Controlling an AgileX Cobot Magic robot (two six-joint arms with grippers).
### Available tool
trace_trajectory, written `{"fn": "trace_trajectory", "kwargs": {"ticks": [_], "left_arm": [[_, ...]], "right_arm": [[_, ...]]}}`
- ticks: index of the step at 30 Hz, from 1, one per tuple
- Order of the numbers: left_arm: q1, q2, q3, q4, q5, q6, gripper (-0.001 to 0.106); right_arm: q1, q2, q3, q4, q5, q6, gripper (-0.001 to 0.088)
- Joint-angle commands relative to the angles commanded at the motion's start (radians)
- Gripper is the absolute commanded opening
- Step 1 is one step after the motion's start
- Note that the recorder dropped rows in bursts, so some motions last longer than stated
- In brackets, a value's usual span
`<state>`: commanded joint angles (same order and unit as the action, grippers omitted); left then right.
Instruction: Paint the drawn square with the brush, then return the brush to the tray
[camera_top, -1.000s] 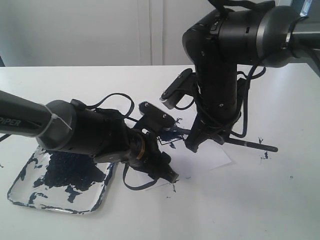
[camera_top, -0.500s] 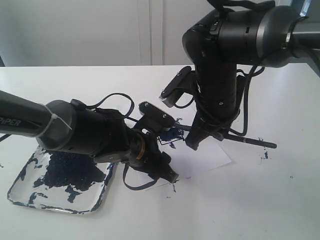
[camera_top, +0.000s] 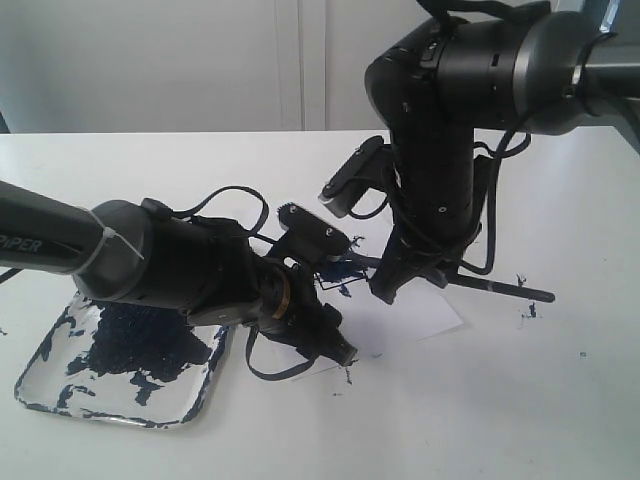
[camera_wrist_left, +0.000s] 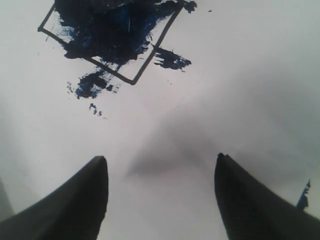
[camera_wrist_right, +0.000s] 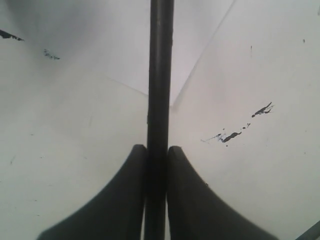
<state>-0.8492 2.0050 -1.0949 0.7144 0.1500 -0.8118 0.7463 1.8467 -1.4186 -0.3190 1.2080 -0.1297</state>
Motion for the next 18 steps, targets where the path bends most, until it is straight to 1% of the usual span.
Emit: {"fn": "trace_trajectory", "kwargs": {"ticks": [2,10,14,18], "left_arm": [[0.000,0.000,0.000,0.000,0.001,0.000,0.066],[0.000,0.000,0.000,-0.003,0.001,0.000,0.066],[0.000,0.000,0.000,-0.003,0.001,0.000,0.066],[0.000,0.000,0.000,-0.003,0.001,0.000,0.066]], "right_arm": [[0.000,0.013,0.000,-0.024,0.002,0.005,0.0000],[0.000,0.043,0.000,-0.041,0.000,0.023,0.0000],[0.000,0.042,0.000,-0.023,-0.002,0.023,0.0000],[0.000,0.042,0.000,0.037,-0.002,-0.024,0.0000]]}}
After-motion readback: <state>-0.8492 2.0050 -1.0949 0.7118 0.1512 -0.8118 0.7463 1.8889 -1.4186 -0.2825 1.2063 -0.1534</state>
